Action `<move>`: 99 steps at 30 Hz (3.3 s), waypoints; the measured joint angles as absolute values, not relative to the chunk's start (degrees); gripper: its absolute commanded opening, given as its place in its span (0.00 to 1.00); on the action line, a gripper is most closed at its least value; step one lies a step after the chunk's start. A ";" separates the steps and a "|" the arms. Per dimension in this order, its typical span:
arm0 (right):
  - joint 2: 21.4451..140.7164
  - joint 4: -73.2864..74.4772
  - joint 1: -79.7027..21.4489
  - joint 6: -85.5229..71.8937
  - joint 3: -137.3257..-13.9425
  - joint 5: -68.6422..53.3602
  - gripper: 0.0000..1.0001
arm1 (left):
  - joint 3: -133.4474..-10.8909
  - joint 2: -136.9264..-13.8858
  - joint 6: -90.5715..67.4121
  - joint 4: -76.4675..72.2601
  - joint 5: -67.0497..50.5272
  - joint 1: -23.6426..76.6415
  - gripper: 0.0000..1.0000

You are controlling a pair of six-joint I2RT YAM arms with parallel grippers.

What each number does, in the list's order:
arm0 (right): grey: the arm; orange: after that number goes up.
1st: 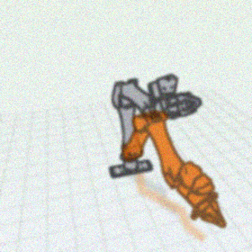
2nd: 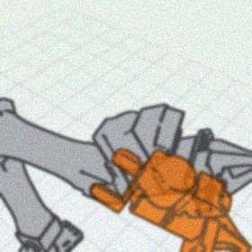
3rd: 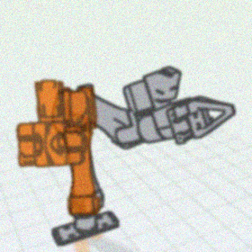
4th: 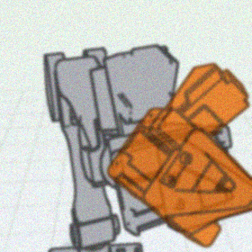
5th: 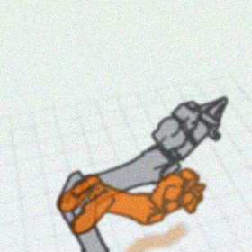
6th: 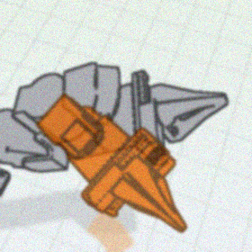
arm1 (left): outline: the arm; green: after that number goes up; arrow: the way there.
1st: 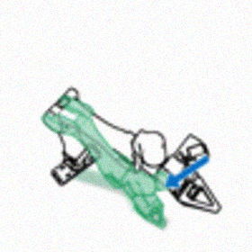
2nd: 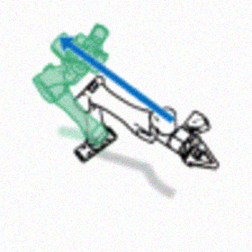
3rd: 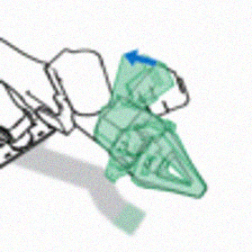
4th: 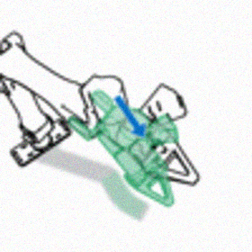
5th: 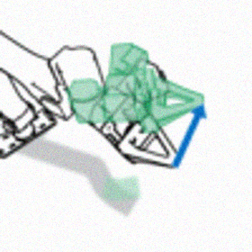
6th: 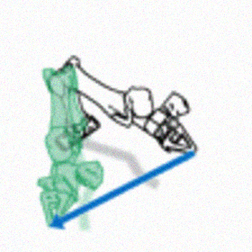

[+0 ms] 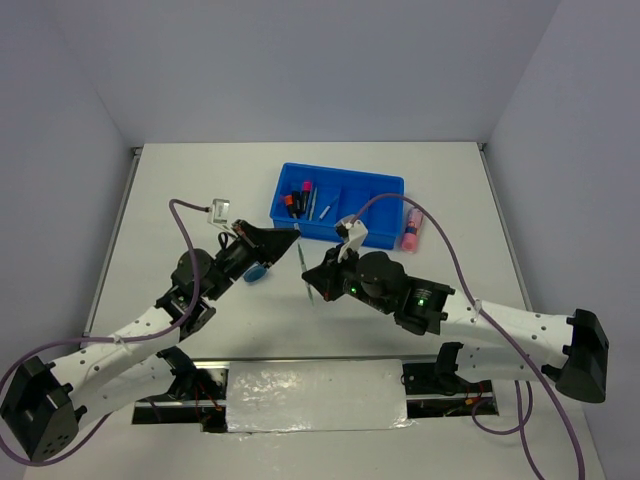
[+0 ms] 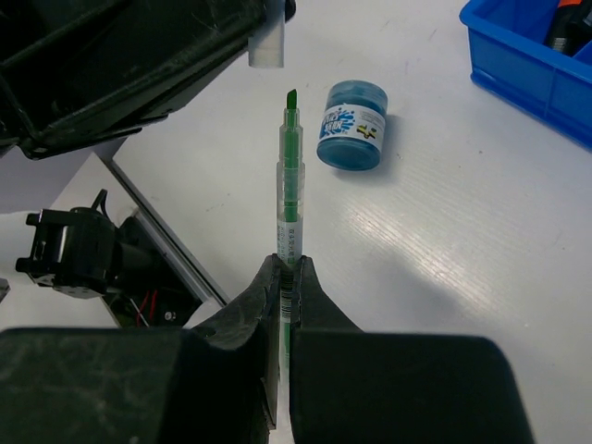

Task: Sort the stationery into containers
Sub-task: Close the pen cap on the pen.

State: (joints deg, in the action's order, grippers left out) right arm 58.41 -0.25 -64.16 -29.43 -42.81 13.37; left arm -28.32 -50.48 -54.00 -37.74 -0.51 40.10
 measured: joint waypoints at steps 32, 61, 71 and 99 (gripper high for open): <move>58.41 0.89 -64.16 -28.86 -44.27 14.20 0.00 | -27.29 -49.60 -52.60 -36.86 -0.54 40.10 0.00; 58.22 1.34 -64.75 -29.06 -44.27 13.15 0.00 | -27.66 -48.80 -51.18 -35.22 0.73 40.10 0.00; 58.54 2.48 -64.77 -28.84 -45.89 13.78 0.00 | -27.64 -48.93 -51.33 -35.92 0.34 40.10 0.00; 61.98 6.76 -64.10 -22.98 -53.45 15.92 0.00 | -27.44 -48.05 -51.16 -37.12 -1.58 39.79 0.12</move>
State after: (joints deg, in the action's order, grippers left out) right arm 61.98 6.76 -64.10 -22.98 -53.45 15.92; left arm -27.44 -48.05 -51.16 -37.12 -1.58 39.79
